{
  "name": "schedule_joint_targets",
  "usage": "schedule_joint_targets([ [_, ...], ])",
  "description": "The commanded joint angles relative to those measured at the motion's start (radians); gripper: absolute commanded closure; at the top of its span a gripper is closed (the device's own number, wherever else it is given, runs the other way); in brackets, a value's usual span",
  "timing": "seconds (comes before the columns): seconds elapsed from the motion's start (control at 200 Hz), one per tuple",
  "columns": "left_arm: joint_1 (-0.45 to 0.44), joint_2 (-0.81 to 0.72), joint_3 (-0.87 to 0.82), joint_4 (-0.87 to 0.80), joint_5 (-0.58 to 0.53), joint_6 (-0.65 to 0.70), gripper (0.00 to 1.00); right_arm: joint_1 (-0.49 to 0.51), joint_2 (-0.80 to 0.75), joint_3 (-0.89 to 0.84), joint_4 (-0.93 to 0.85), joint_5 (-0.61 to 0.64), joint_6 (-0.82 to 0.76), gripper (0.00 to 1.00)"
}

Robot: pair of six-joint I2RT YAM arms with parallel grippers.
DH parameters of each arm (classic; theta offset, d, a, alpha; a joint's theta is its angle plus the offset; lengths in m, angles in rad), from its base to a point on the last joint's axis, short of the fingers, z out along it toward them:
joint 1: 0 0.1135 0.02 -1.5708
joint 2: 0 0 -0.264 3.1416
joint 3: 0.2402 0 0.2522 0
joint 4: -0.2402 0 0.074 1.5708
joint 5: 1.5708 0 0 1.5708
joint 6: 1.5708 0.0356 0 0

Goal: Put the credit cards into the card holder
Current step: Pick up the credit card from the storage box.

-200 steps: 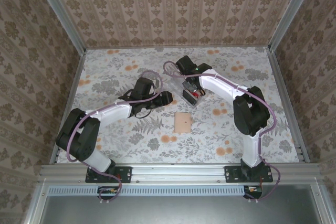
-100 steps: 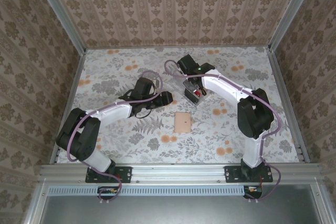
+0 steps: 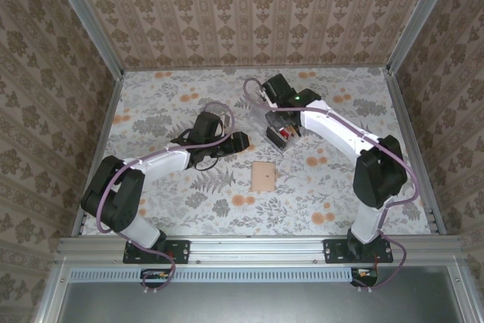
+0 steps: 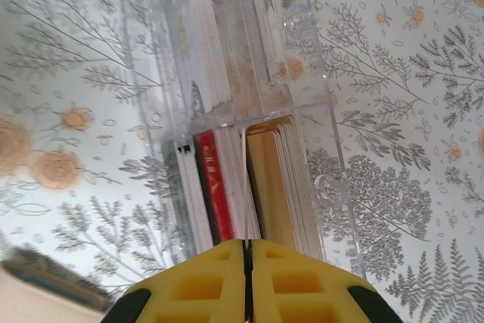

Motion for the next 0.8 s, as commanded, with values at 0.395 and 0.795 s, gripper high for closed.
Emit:
schedule_joint_targets([
  [0.395, 0.054, -0.022, 0.031, 0.141, 0.155, -0.129, 0.26, -0.167, -0.239, -0.199, 0.142, -0.541, 0.379, 0.91],
  [0.795, 0.058, -0.004, 0.141, 0.12, 0.145, -0.4, 0.27, -0.274, -0.289, -0.309, 0.31, -0.879, 0.86, 0.92],
])
